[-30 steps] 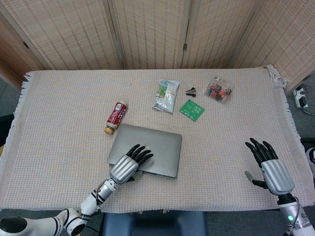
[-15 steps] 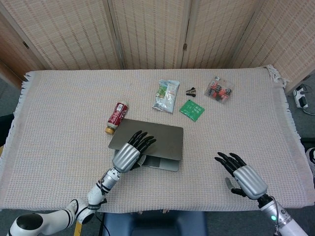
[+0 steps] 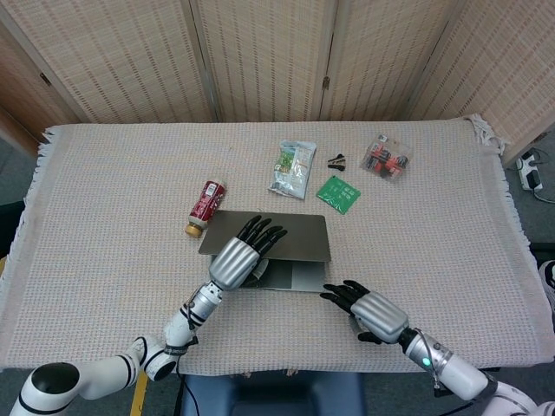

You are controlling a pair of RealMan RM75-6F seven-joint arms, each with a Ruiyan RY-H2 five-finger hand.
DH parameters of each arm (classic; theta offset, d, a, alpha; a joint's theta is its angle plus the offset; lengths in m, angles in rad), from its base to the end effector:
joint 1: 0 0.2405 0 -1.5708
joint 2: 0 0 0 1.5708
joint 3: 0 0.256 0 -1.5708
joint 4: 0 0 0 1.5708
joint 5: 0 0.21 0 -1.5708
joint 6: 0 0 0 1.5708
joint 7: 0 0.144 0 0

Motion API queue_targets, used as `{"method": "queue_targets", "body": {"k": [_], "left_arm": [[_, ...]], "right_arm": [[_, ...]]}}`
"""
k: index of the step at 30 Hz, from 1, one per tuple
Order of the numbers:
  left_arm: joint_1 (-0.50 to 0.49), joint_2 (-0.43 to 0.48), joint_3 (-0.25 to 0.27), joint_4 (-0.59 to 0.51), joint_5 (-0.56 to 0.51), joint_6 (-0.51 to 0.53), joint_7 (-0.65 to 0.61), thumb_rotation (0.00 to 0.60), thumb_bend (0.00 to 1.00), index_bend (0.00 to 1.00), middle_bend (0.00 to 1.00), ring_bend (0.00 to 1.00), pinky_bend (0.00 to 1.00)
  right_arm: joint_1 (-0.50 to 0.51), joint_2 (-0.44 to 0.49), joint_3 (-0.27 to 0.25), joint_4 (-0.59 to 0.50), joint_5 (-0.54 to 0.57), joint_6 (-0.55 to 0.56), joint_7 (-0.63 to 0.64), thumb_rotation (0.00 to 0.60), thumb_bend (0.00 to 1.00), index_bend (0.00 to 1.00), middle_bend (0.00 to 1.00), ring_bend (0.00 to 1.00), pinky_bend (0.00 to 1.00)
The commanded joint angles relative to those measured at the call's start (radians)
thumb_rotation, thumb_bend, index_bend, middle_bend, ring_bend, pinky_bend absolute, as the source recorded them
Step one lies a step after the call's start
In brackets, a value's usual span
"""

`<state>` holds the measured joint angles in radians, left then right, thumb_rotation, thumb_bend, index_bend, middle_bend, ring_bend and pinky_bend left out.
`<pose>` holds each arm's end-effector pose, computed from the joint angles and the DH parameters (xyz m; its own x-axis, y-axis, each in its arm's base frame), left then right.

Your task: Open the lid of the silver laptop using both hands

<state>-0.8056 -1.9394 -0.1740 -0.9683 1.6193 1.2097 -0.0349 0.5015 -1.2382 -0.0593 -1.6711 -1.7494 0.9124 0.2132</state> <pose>-0.0867 0.3362 -0.0822 0.2801 0.0172 0.9598 0.7194 -0.6657 -0.1980 -0.2114 -0.2236 0.0235 0.3801 -0.5556 0.7395 -0.8602 -0.5063 0.0617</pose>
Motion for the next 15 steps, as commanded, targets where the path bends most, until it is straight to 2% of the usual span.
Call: {"method": "queue_targets", "body": {"k": [1, 7, 15], "left_arm": [[-0.009, 0.006, -0.003, -0.005, -0.006, -0.006, 0.01, 0.6, 0.69, 0.1, 0.16, 0.04, 0.0], [-0.021, 0.019, -0.01, -0.013, -0.021, -0.013, 0.024, 0.6, 0.69, 0.09, 0.16, 0.04, 0.0], [-0.033, 0.032, -0.009, -0.021, -0.034, -0.02, 0.04, 0.6, 0.69, 0.09, 0.16, 0.03, 0.0]], "right_arm": [[0.083, -0.074, 0.053, 0.031, 0.063, -0.095, -0.011, 0.6, 0.91, 0.0, 0.03, 0.07, 0.0], [0.17, -0.175, 0.095, 0.11, 0.129, -0.191, -0.022, 0.6, 0.91, 0.0, 0.03, 0.06, 0.0], [0.228, -0.262, 0.104, 0.198, 0.189, -0.247, -0.017, 0.6, 0.92, 0.0, 0.03, 0.06, 0.0]]}}
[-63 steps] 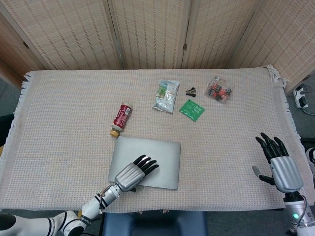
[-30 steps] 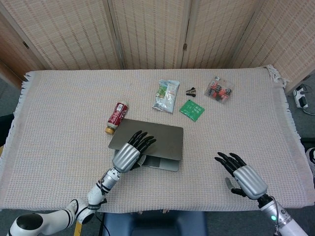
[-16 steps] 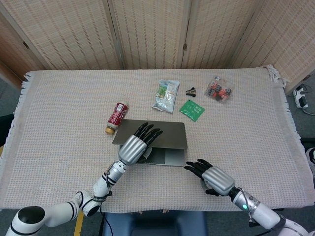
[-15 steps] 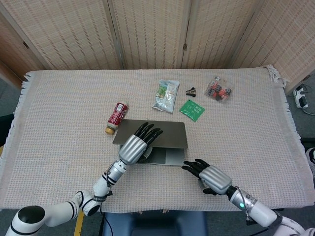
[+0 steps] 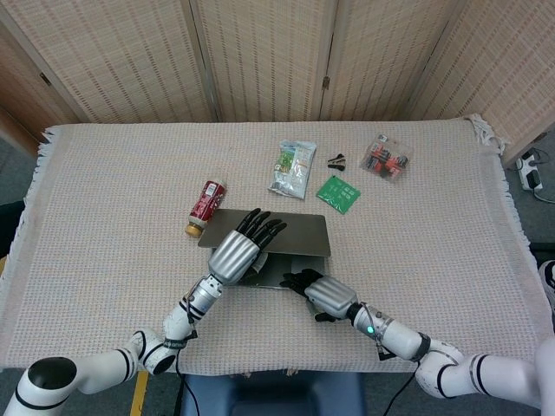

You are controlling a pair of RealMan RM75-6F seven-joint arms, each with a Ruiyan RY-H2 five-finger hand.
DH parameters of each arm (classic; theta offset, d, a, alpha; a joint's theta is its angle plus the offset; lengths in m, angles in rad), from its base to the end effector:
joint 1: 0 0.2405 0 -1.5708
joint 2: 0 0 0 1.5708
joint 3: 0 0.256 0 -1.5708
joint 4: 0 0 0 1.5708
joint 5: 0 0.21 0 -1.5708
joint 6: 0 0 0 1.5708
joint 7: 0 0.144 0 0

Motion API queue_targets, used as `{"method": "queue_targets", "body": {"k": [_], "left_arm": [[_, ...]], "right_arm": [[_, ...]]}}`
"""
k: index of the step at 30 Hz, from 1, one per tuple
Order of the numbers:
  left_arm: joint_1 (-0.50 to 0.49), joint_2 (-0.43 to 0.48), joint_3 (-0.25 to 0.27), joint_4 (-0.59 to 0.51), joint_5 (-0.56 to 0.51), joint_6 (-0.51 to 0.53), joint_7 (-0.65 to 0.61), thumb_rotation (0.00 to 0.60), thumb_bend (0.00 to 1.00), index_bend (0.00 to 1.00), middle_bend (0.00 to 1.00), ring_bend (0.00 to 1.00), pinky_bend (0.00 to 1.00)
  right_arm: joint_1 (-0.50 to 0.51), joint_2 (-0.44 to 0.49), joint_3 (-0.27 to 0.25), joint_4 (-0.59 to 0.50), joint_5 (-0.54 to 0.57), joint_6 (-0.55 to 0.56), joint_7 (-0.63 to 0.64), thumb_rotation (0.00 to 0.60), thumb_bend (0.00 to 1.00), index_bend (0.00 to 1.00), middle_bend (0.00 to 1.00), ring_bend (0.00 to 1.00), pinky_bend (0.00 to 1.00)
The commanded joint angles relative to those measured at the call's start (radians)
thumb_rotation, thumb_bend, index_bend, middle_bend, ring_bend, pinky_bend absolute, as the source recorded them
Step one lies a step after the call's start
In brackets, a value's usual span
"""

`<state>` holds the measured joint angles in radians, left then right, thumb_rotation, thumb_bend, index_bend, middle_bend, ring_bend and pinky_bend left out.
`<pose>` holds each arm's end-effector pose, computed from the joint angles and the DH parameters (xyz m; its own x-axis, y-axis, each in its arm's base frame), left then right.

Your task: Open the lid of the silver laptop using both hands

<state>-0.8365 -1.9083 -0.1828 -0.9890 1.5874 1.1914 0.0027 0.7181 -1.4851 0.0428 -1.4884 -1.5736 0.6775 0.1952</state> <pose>-0.0818 0.3469 -0.0739 0.3104 -0.0097 0.9506 0.7099 -0.6626 -0.2386 -0.1638 -0.2811 -0.0511 0.4222 -0.6101 0.6704 -0.8408 -0.5400 0.0380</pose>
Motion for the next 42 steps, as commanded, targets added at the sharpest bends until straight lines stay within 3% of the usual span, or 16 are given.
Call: {"method": "queue_targets", "body": {"k": [1, 12, 18, 29, 36, 42], "left_arm": [[-0.004, 0.002, 0.0, -0.001, -0.005, -0.003, 0.005, 0.6, 0.69, 0.09, 0.16, 0.03, 0.0], [-0.034, 0.027, -0.042, -0.021, -0.067, -0.054, 0.054, 0.6, 0.68, 0.05, 0.13, 0.0, 0.0], [-0.056, 0.059, -0.082, -0.058, -0.112, -0.082, 0.091, 0.6, 0.61, 0.03, 0.1, 0.0, 0.0], [-0.117, 0.13, -0.217, -0.125, -0.308, -0.196, 0.221, 0.6, 0.36, 0.0, 0.03, 0.0, 0.0], [-0.153, 0.146, -0.294, -0.125, -0.428, -0.213, 0.255, 0.6, 0.33, 0.0, 0.02, 0.0, 0.0], [-0.194, 0.136, -0.329, -0.08, -0.502, -0.22, 0.288, 0.6, 0.33, 0.0, 0.01, 0.0, 0.0]], "right_arm": [[0.017, -0.022, 0.001, 0.023, 0.019, -0.018, 0.0, 0.6, 0.92, 0.0, 0.03, 0.06, 0.0], [0.04, -0.044, -0.017, 0.044, 0.059, -0.027, -0.023, 0.6, 0.92, 0.0, 0.03, 0.09, 0.0], [0.049, -0.052, -0.018, 0.05, 0.079, -0.023, -0.035, 0.6, 0.92, 0.0, 0.03, 0.09, 0.0], [0.067, -0.064, -0.016, 0.064, 0.116, -0.028, -0.056, 0.6, 0.92, 0.0, 0.02, 0.09, 0.0], [0.082, -0.075, -0.011, 0.075, 0.138, -0.037, -0.069, 0.6, 0.93, 0.0, 0.01, 0.1, 0.0], [0.09, -0.08, -0.008, 0.084, 0.151, -0.042, -0.069, 0.6, 0.93, 0.0, 0.01, 0.1, 0.0]]}}
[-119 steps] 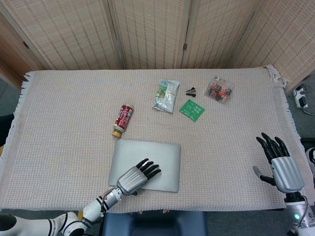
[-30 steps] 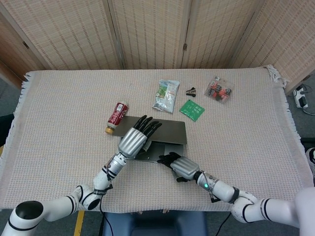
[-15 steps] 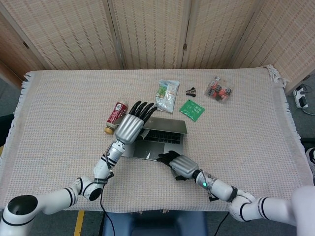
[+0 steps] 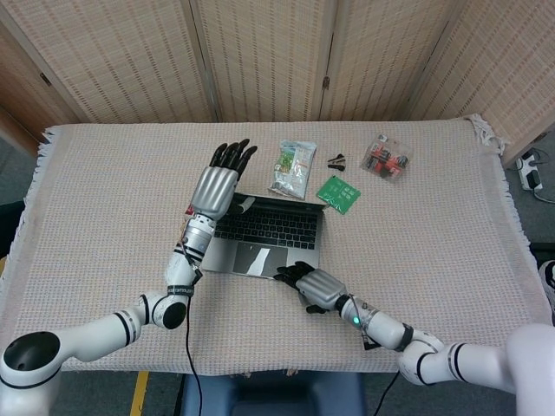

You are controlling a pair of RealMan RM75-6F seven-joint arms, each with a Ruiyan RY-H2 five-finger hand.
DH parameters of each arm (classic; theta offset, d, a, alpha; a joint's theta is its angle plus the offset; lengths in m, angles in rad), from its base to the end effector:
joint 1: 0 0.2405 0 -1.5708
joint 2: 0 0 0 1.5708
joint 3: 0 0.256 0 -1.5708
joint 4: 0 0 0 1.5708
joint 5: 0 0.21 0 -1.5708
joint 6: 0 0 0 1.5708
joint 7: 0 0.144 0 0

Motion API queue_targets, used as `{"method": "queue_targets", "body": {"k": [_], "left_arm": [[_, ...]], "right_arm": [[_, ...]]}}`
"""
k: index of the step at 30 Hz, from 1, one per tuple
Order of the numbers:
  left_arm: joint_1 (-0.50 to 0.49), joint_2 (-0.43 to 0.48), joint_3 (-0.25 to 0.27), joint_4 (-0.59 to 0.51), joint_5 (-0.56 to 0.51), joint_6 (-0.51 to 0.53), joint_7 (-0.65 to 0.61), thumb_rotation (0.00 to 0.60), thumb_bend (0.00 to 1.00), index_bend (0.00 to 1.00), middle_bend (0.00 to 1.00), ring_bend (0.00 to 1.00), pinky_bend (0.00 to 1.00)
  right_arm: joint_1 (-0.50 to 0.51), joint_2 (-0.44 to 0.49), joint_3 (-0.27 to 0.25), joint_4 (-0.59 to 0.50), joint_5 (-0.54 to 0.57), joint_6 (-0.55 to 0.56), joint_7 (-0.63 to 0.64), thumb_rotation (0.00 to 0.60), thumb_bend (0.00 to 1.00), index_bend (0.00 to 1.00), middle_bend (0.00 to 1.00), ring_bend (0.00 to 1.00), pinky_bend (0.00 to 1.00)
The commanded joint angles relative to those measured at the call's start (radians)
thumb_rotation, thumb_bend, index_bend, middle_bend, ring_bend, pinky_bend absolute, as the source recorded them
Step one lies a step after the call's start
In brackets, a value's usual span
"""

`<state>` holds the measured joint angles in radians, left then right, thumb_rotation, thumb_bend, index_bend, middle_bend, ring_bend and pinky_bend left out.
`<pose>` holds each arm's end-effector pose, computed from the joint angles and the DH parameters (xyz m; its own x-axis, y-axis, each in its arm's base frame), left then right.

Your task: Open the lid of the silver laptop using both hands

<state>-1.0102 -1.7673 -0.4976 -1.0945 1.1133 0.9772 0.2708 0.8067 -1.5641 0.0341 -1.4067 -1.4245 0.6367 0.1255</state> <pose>-0.0370 0.4461 0.0038 0.2586 -0.0539 0.9645 0.8897 -0.3757 -0.2595 -0.1549 -0.2998 -0.0736 0.4468 -0.6168 0.6480 -0.8463 -0.5262 0.0826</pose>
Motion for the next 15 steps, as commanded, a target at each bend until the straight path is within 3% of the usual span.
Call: {"method": "queue_targets", "body": {"k": [1, 15], "left_arm": [[-0.027, -0.009, -0.02, 0.036, -0.041, -0.007, 0.025, 0.6, 0.33, 0.0, 0.01, 0.0, 0.0], [-0.115, -0.075, -0.079, 0.218, -0.215, -0.021, 0.089, 0.6, 0.33, 0.0, 0.0, 0.0, 0.0]], "right_arm": [[0.003, -0.002, 0.001, 0.004, 0.004, -0.002, 0.0, 0.6, 0.93, 0.0, 0.01, 0.1, 0.0], [0.016, -0.012, 0.003, 0.022, 0.029, -0.009, -0.011, 0.6, 0.94, 0.0, 0.01, 0.1, 0.0]]}}
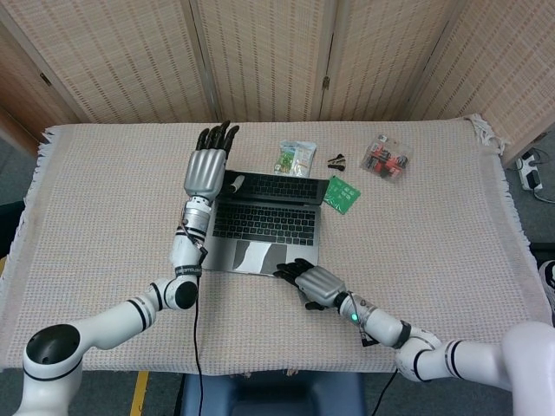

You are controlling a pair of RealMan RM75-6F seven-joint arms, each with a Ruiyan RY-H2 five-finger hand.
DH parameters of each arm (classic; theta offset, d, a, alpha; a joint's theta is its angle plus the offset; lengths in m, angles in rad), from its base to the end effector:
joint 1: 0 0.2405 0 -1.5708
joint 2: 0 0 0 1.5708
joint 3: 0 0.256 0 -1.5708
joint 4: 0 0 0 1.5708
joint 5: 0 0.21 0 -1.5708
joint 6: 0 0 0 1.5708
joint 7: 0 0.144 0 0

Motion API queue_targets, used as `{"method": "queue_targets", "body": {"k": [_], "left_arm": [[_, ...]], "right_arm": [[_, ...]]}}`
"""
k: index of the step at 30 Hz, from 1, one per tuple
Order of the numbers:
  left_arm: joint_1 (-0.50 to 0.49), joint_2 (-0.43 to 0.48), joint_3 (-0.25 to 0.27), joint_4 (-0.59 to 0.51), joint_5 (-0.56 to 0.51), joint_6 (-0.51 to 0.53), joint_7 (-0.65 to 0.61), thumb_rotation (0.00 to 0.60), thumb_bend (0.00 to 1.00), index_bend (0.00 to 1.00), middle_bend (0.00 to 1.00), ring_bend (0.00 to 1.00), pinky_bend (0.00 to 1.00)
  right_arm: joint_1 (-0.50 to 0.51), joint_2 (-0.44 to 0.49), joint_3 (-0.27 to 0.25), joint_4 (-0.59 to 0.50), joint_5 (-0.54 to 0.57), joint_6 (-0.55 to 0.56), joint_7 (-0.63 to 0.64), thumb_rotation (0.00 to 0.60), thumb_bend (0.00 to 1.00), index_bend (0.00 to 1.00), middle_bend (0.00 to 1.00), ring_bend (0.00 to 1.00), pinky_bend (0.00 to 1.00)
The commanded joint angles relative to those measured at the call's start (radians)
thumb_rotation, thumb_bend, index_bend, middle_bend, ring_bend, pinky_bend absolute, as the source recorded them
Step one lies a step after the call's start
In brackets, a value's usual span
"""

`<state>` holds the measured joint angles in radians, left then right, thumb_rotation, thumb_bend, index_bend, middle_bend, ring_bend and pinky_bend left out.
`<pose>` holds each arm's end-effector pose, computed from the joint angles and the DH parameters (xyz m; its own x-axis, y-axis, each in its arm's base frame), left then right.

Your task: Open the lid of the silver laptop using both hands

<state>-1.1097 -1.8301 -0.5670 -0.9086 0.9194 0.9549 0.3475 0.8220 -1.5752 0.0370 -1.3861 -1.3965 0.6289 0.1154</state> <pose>-0.0387 0.4814 0.0100 0.2561 -0.0792 0.9634 0.9419 -0.2036 -0.2671 -0.1543 -0.3058 -0.0758 0.4497 -0.6144 0.6483 -0.8488 -0.5199 0.0961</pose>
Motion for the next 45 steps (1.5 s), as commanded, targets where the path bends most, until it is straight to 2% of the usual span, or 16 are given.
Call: {"method": "queue_targets", "body": {"k": [1, 16, 26, 29, 35, 40, 45], "left_arm": [[-0.022, -0.017, -0.012, 0.051, -0.031, 0.001, 0.017, 0.6, 0.33, 0.0, 0.0, 0.0, 0.0], [-0.067, -0.024, -0.041, 0.21, -0.153, -0.062, 0.056, 0.6, 0.33, 0.0, 0.0, 0.0, 0.0], [-0.048, 0.0, -0.024, 0.214, -0.164, -0.077, 0.038, 0.6, 0.33, 0.0, 0.0, 0.0, 0.0], [-0.022, 0.027, -0.012, 0.164, -0.153, -0.077, 0.013, 0.6, 0.33, 0.0, 0.0, 0.0, 0.0], [0.089, 0.146, 0.042, -0.064, -0.049, -0.041, -0.112, 0.6, 0.33, 0.0, 0.0, 0.0, 0.0], [0.2, 0.279, 0.087, -0.271, 0.002, -0.01, -0.176, 0.6, 0.33, 0.0, 0.0, 0.0, 0.0], [0.308, 0.408, 0.165, -0.438, 0.058, 0.043, -0.16, 0.6, 0.34, 0.0, 0.0, 0.0, 0.0]], "right_arm": [[0.002, -0.002, 0.0, 0.002, 0.003, -0.002, -0.002, 0.6, 0.94, 0.0, 0.01, 0.1, 0.0], [0.008, -0.003, -0.002, 0.004, 0.016, -0.001, -0.012, 0.6, 0.94, 0.0, 0.01, 0.11, 0.0], [0.008, -0.003, 0.0, -0.006, 0.024, 0.01, -0.025, 0.6, 0.94, 0.0, 0.01, 0.11, 0.0], [0.001, 0.004, 0.001, -0.018, 0.016, 0.031, -0.022, 0.6, 0.94, 0.0, 0.01, 0.11, 0.0], [-0.037, 0.062, -0.002, -0.076, -0.045, 0.138, 0.0, 0.6, 0.94, 0.0, 0.01, 0.11, 0.0], [-0.086, 0.161, -0.008, -0.16, -0.081, 0.244, -0.014, 0.6, 0.94, 0.0, 0.01, 0.11, 0.0], [-0.161, 0.277, -0.03, -0.25, -0.103, 0.361, -0.057, 0.6, 0.94, 0.0, 0.02, 0.12, 0.0]]}}
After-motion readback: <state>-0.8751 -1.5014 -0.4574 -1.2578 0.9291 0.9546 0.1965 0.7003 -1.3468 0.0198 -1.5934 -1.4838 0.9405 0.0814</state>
